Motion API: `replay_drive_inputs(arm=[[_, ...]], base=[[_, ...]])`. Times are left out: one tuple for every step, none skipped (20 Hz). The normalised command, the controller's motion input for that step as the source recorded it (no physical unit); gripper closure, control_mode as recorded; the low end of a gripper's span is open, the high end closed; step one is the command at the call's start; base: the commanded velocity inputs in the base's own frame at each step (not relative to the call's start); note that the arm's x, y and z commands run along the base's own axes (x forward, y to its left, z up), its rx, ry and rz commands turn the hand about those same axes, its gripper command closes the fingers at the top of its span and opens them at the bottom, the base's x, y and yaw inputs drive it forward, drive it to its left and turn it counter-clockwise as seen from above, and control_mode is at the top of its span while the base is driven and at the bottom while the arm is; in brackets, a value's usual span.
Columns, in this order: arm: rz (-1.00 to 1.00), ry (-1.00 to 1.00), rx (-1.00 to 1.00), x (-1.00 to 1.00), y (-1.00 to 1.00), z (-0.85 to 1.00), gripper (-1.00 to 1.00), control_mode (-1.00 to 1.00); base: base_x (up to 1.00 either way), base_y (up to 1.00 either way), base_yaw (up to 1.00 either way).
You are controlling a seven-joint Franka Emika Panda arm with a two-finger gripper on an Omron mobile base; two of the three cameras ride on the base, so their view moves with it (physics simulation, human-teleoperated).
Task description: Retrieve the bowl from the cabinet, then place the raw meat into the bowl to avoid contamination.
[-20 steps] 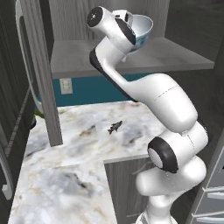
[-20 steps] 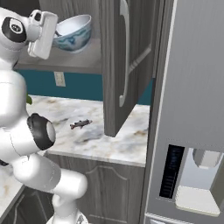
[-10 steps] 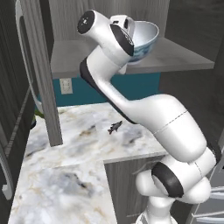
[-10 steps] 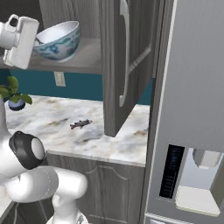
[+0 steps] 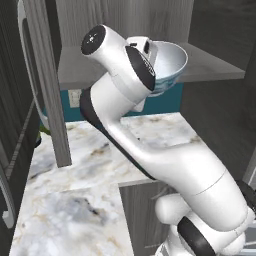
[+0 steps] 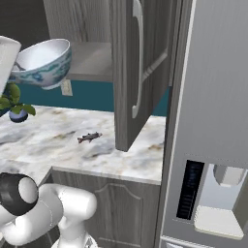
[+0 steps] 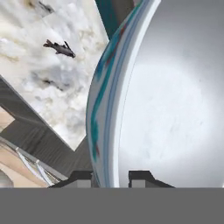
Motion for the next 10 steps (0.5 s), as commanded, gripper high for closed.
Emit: replay_drive_inputs(arm=[[0.00, 0.02, 0.15, -0.56, 0.11, -0.59, 1.00, -1.00], [0.00, 0.03, 0.14, -0.48, 0.17, -0.58, 1.00, -1.00], [0.00, 0.03, 0.13, -0.44, 0.18, -0.59, 1.00, -1.00], [0.00, 0.04, 0.13, -0.40, 0.19, -0.56, 1.00, -1.00], [0.00, 0.05, 0.12, -0.35, 0.23, -0.58, 1.00, -1.00], [0.00, 0.06, 0.12, -0.35, 0.24, -0.55, 1.00, -1.00], [0.00, 0.06, 0.10, -0.35, 0.24, -0.59, 1.00, -1.00], [0.00, 0.07, 0.09, -0.34, 0.24, -0.61, 1.00, -1.00], [0.00, 0.09, 0.06, -0.26, 0.24, -0.72, 1.00, -1.00], [0.01, 0.06, 0.01, -0.20, 0.21, -0.88, 1.00, -1.00]], base=[[0.00, 0.00, 0.00], [0.00, 0.00, 0.00], [0.00, 0.00, 0.00], [0.00, 0.00, 0.00], [0.00, 0.00, 0.00], [0.00, 0.00, 0.00], [0.00, 0.00, 0.00], [0.00, 0.00, 0.00], [0.00, 0.00, 0.00], [0.00, 0.00, 0.00]])
